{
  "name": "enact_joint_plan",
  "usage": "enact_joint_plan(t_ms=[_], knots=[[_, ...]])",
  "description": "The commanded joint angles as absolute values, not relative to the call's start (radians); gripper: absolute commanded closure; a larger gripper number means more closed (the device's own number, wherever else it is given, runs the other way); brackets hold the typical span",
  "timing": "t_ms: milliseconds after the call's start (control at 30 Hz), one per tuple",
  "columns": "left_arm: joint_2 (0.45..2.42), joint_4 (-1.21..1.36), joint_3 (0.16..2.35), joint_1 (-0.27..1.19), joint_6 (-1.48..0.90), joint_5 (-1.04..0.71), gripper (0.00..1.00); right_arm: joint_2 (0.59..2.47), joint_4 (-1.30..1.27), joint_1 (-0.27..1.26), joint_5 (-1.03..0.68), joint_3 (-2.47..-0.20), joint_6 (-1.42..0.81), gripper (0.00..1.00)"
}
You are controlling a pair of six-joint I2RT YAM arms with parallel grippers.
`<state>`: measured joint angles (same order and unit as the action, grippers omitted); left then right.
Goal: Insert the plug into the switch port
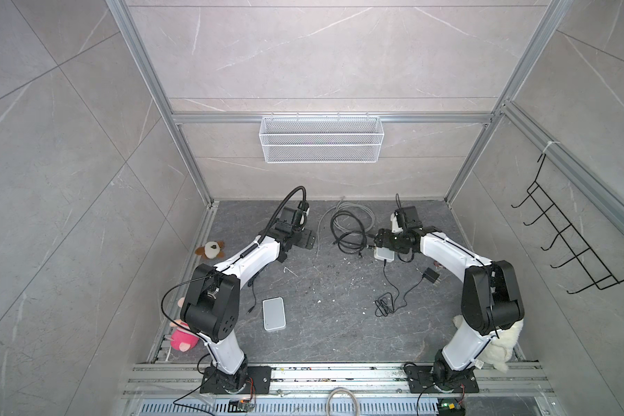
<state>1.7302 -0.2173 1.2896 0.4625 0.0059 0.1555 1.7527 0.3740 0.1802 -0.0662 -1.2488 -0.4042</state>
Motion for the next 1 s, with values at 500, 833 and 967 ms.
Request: enact_joint_plan(t_ms=[500, 833, 967], knots=[[1.624, -0.136, 1.270, 0.465, -0.040, 0.268, 0.02, 1.774, 0.186, -0.052, 0.221, -1.115, -0.852, 0.24], [1.646, -0.141, 1.290, 0.464, -0.045, 0.253, 0.02, 1.927, 0.228, -0.071, 0.203, -1.238, -0.926, 0.19], [1.649, -0.152, 1.294, 0.464, -0.037, 0.256, 0.02, 1.950, 0.266, -0.070, 0.196, -1.274, -0.921, 0.11]])
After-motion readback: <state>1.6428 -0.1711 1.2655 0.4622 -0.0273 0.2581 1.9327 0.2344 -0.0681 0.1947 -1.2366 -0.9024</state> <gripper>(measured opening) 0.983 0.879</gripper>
